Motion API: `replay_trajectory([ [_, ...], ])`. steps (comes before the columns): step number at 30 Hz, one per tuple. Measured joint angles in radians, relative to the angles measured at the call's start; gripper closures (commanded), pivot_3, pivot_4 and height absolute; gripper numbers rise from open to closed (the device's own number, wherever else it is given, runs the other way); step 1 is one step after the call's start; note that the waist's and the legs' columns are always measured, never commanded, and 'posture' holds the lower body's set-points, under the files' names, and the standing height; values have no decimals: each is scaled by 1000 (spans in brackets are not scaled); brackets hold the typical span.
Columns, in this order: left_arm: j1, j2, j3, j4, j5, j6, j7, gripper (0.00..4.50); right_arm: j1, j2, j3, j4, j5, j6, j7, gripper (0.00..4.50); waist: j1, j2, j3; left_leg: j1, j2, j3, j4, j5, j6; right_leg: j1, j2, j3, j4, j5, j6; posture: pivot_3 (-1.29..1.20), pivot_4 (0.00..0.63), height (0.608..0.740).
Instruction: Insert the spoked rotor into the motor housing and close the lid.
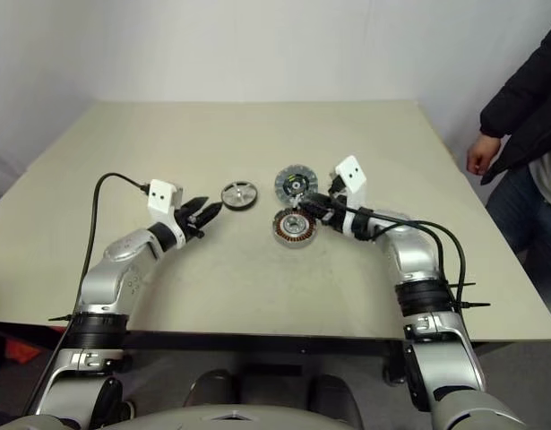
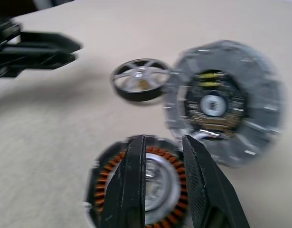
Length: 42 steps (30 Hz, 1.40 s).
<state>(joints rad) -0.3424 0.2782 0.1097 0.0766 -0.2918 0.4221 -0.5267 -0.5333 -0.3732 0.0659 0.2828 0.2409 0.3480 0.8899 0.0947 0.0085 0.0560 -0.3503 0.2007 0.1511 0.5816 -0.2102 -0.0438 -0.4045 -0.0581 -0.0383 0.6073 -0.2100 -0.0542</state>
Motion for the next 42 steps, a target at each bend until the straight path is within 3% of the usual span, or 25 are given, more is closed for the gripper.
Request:
replay_trajectory([
  [2, 0, 0, 0, 2, 1, -5, 4, 2164, -7, 27, 40, 19, -26, -4, -4, 2988, -2, 0, 0, 0, 0, 0, 0, 1, -1, 0, 0, 0, 0, 0, 0, 0, 0, 740],
  [4, -2, 0, -1, 9, 2, -12, 8, 2164, -42, 65, 72, 76, -51, -9, -17, 3325, -4, 0, 0, 0, 1, 0, 0, 1, -2, 0, 0, 0, 1, 0, 0, 0, 0, 740],
  [8, -8, -1, -11, 19, 4, -21, 9, 2164, -134, 111, 104, 144, -83, -38, -31, 4472, -3, 0, 0, 0, 0, 0, 0, 1, -3, -1, 0, 0, 1, 1, -1, 0, 0, 740],
  [17, -1, -1, -14, 23, 5, -26, 19, 2164, -194, 123, 107, 263, -119, -106, -30, 4472, -2, -2, 1, 0, 1, -1, 0, 1, -2, -1, 1, -1, 0, 1, -1, 0, 0, 740],
  [28, 12, 0, -14, 21, 5, -29, 30, 2164, -195, 18, 103, 292, -161, -146, 5, 4472, -2, -3, 2, 0, 1, -1, 0, 1, -3, -1, 1, -1, 1, 1, -1, 0, 0, 740],
  [42, 10, 19, -19, 24, 6, -40, 30, 2164, -160, 59, 126, 321, -201, -179, 11, 4472, -2, -3, 2, 0, 1, 0, 1, 1, -2, -1, 0, 0, 2, 1, -1, 0, 0, 740],
])
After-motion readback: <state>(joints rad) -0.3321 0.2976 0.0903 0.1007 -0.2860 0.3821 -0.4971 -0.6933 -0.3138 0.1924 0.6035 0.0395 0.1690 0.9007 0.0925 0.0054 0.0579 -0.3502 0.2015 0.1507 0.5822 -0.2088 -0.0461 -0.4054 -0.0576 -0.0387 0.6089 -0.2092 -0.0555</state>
